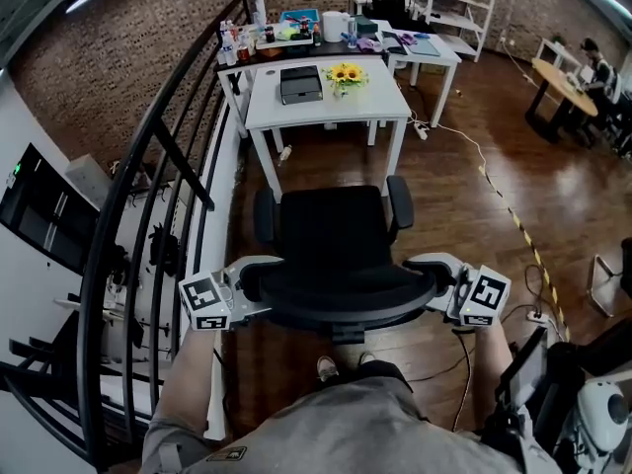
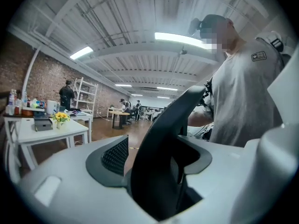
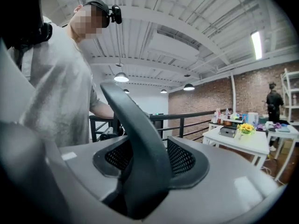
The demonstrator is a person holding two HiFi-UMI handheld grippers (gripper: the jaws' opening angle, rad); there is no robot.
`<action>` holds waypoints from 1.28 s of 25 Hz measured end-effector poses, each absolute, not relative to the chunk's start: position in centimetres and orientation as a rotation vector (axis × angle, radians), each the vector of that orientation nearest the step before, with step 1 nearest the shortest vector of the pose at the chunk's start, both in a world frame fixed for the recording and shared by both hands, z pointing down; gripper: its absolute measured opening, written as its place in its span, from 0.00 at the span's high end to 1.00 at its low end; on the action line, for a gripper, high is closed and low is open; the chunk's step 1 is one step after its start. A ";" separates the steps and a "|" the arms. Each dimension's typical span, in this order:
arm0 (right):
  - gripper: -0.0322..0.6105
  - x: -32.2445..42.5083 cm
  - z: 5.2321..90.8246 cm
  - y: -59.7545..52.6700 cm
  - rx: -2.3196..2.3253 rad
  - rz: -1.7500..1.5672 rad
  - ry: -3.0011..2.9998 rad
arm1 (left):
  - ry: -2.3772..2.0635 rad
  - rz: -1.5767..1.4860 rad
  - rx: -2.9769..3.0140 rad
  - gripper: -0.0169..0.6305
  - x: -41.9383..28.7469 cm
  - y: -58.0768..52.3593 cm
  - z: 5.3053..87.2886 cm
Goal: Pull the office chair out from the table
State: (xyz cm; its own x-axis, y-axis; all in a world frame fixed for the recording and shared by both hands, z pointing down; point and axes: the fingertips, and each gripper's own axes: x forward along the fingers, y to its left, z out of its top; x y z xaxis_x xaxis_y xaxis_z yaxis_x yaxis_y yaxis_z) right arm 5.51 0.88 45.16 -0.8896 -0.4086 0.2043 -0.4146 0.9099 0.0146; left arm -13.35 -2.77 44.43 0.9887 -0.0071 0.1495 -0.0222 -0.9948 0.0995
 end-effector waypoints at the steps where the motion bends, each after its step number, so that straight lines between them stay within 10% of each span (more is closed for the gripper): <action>1: 0.60 5.8 44.9 0.7 0.663 0.025 -2.865 | -0.070 0.223 3.050 0.54 -13.8 -3.1 44.1; 18: 0.51 9.0 42.8 5.5 0.987 -0.155 -2.810 | -0.573 0.101 3.040 0.51 -16.7 4.9 43.4; 32: 0.81 7.6 45.0 23.9 0.766 -0.174 -2.875 | -0.526 0.058 3.039 0.81 -9.6 23.3 45.2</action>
State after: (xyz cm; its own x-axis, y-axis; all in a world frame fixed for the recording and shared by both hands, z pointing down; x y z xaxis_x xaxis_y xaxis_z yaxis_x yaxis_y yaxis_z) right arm 7.58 23.91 44.99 -0.8557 -0.5022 0.1247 -0.4835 0.8619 0.1528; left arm -9.56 23.34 45.17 0.9411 -0.3349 0.0465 -0.3370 -0.9402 0.0494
